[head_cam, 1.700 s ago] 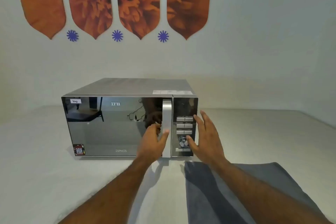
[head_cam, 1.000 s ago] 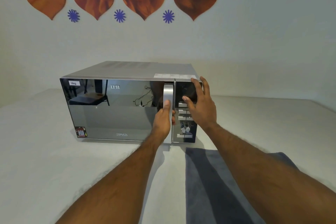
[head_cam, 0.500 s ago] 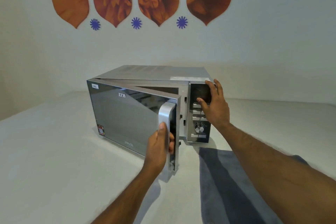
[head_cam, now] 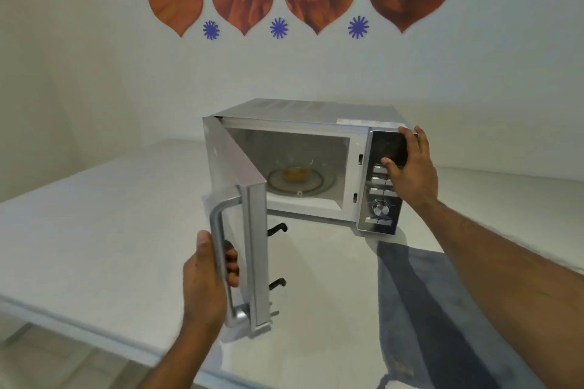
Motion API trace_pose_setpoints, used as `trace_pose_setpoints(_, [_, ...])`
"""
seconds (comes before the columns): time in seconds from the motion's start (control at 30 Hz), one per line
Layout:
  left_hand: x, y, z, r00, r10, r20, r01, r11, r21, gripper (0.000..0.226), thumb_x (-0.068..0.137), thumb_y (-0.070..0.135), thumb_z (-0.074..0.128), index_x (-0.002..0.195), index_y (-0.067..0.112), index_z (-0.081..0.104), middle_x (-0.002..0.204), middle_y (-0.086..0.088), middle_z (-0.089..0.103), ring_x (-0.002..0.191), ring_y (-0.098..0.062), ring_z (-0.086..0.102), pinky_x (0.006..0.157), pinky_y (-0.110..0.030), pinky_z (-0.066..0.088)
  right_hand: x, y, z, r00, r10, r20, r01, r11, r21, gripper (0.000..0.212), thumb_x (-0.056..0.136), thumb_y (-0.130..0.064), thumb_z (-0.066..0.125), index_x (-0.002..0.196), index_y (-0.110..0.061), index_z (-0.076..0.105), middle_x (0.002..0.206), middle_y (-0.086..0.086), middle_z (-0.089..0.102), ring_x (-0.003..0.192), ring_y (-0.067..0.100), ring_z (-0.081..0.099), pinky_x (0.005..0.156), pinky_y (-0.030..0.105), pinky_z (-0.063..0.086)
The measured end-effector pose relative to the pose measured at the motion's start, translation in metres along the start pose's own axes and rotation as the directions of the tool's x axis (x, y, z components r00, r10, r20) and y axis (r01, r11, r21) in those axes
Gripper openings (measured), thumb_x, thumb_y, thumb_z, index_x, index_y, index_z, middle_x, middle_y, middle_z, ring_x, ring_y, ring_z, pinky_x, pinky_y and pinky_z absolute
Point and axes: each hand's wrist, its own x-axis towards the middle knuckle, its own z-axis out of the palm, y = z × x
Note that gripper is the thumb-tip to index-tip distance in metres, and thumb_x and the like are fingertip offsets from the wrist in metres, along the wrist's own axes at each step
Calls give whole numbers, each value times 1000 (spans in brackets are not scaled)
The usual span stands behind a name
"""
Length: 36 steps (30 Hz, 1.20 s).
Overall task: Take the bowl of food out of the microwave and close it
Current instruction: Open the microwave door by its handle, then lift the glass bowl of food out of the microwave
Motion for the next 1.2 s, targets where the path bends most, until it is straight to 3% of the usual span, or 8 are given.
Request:
trace_pose_setpoints(0.33, [10, 18, -70, 965, 104, -241, -57, 980, 192, 68, 89, 73, 21, 61, 34, 70, 52, 7, 66, 44, -4, 60, 45, -14, 49, -2, -4, -4, 1000, -19, 7, 19, 1000, -23, 73, 85, -28, 73, 144, -31, 29, 160, 4, 21, 126, 38, 52, 92, 54, 52])
trace_pose_setpoints(0.47, [19, 20, -91, 917, 149, -369, -46, 961, 272, 67, 98, 60, 19, 61, 21, 60, 46, 7, 64, 41, 0, 59, 39, -8, 43, -1, -6, -4, 1000, -22, 8, 22, 1000, -20, 72, 85, -28, 72, 142, -33, 29, 159, 2, 22, 126, 36, 52, 91, 54, 52])
trace_pose_setpoints(0.73, [23, 15, -108, 857, 245, -454, -40, 909, 415, 57, 99, 54, 19, 60, 16, 37, 59, -8, 41, 53, -23, 43, 52, -28, 34, -2, -5, -1, 1000, -24, -14, 24, 999, -23, 73, 85, -27, 72, 143, -33, 28, 160, 2, 22, 124, 37, 53, 89, 53, 53])
trace_pose_setpoints(0.87, [23, 11, -112, 849, 316, -423, -100, 883, 459, 50, 102, 39, 21, 78, 4, 47, 75, -18, 46, 65, -14, 49, 53, -21, 34, -3, -7, -4, 1000, -22, -4, 22, 1000, 10, 78, 85, -26, 73, 147, -30, 26, 161, 6, 19, 130, 39, 47, 93, 55, 51])
trace_pose_setpoints(0.93, [19, 12, -112, 803, 363, -472, -152, 891, 427, 44, 100, 35, 27, 98, 0, 53, 94, -19, 55, 82, -9, 57, 63, -12, 39, -11, -10, -2, 1000, -7, -6, 7, 998, 60, 84, 84, -26, 74, 150, -26, 23, 161, 11, 18, 137, 37, 39, 102, 57, 45])
trace_pose_setpoints(1.03, [2, 11, -99, 660, 505, -557, -310, 858, 410, 18, 90, 30, 46, 93, 14, 54, 89, -17, 53, 79, -13, 52, 79, -36, 46, -40, -12, 9, 995, -16, -101, 19, 999, 32, 82, 81, -26, 77, 148, -18, 30, 157, 16, 22, 142, 35, 29, 111, 57, 28])
trace_pose_setpoints(1.1, [-16, 3, -79, 649, 597, -471, -435, 799, 415, 7, 80, 17, 54, 83, 19, 49, 83, -12, 53, 80, -19, 54, 79, -45, 47, -68, -14, 20, 987, -58, -149, 66, 996, 53, 71, 80, -23, 78, 140, -13, 41, 152, 16, 32, 138, 33, 33, 111, 53, 27])
trace_pose_setpoints(1.2, [-39, -14, -38, 634, 765, -115, -676, 621, 397, 6, 86, 30, 58, 86, 26, 53, 95, 12, 55, 88, -3, 55, 81, -18, 41, -102, -16, 39, 992, -92, -82, 100, 989, 107, 57, 80, -19, 77, 130, -9, 52, 141, 16, 45, 129, 33, 44, 108, 48, 32])
